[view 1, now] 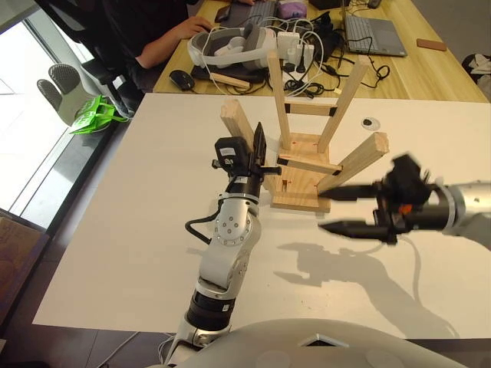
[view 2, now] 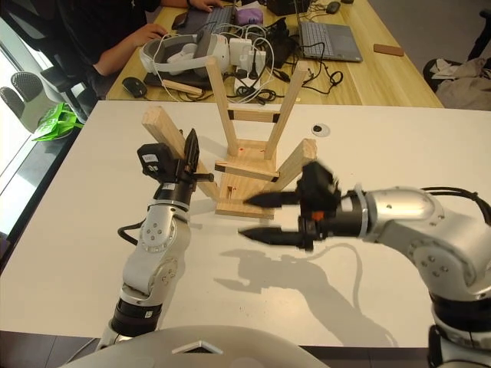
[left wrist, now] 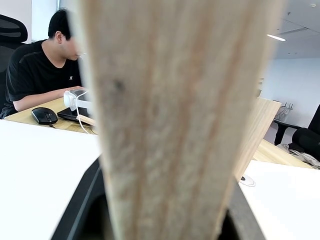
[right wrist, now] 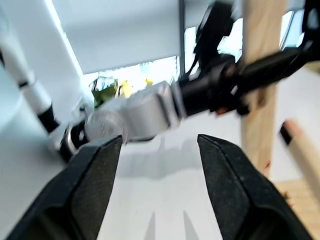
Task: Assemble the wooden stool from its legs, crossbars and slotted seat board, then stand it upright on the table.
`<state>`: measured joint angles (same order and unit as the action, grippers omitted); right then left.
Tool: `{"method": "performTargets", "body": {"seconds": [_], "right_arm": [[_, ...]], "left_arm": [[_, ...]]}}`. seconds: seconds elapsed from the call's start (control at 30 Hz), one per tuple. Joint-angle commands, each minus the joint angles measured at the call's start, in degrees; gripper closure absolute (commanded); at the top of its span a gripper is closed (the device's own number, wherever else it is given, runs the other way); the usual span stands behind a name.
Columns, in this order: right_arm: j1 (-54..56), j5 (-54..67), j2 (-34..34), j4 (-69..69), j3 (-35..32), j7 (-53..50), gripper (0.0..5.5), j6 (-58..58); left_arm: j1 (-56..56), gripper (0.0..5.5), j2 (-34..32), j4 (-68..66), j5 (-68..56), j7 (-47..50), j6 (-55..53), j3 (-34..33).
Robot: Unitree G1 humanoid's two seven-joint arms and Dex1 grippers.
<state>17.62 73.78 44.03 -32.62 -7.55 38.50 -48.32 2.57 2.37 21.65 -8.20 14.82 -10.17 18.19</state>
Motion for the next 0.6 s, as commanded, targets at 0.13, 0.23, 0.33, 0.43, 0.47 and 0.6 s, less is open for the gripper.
{"method": "performTargets", "body": {"seconds": [0.13, 0.23, 0.33, 0.43, 0.47, 0.6], "right_arm": [[21.6, -7.5, -14.8, 17.4, -8.4, -46.6, 2.72, 12.9], [18.7, -21.7, -13.1, 21.8, -7.4, -55.5, 2.72, 13.9], [12.4, -30.5, -13.1, 21.0, -5.8, -58.4, 2.72, 11.7], [6.4, -32.3, -14.0, 19.7, -5.1, -58.0, 2.72, 6.1], [4.8, -31.7, -14.2, 19.2, -4.6, -57.4, 2.72, 3.0], [1.3, -28.6, -16.7, 16.3, -4.3, -56.7, 2.72, -6.9]], "left_arm": [[0.5, 4.5, 5.8, -2.8, 0.5, 0.2, 3.7, 0.6], [1.2, 4.5, 7.2, -4.5, 0.3, 0.5, 5.1, 1.4], [1.7, 4.5, 8.2, -6.1, -0.5, 0.5, 6.4, 1.8], [2.4, 4.5, 8.9, -7.5, -1.5, 0.6, 7.5, 1.7], [2.7, 4.5, 9.0, -7.9, -1.7, 0.6, 7.9, 1.6], [3.8, 4.5, 9.8, -10.9, -3.3, 0.8, 9.7, 0.6]]}}
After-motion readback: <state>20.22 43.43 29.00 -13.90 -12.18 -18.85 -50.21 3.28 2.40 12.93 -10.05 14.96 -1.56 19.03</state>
